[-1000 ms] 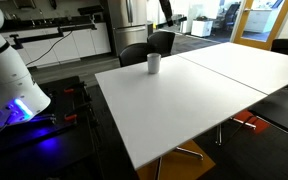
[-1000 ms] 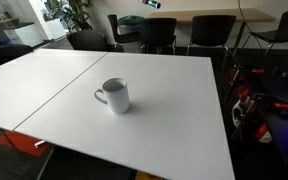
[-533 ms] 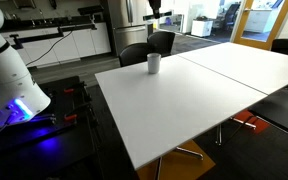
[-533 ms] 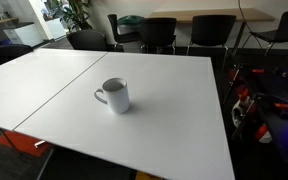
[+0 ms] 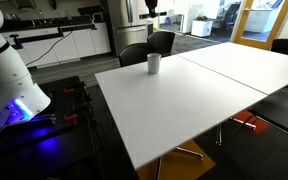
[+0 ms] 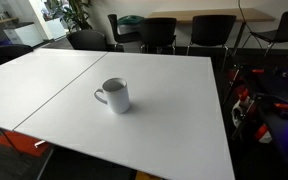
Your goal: Put the green marker in the white mug
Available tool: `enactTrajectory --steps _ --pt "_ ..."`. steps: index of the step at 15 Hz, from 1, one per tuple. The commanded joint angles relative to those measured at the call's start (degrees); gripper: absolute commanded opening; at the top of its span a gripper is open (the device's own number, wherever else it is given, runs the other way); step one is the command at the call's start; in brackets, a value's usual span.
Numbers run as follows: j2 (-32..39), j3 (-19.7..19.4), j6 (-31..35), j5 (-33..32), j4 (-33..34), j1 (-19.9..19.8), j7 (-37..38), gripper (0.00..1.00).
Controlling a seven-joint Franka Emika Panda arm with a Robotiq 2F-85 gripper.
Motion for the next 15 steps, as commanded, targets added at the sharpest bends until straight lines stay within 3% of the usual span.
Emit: enactTrajectory --steps 1,5,15 --pt "1.0 0.2 2.1 0.5 0.7 -0.5 -1.7 0.05" --pt "1.9 -0.4 7.3 2.2 0.9 -1.3 -8.8 0.05" --pt "4.5 -1.3 2.5 11.5 3.7 -4.6 -38.4 0.05"
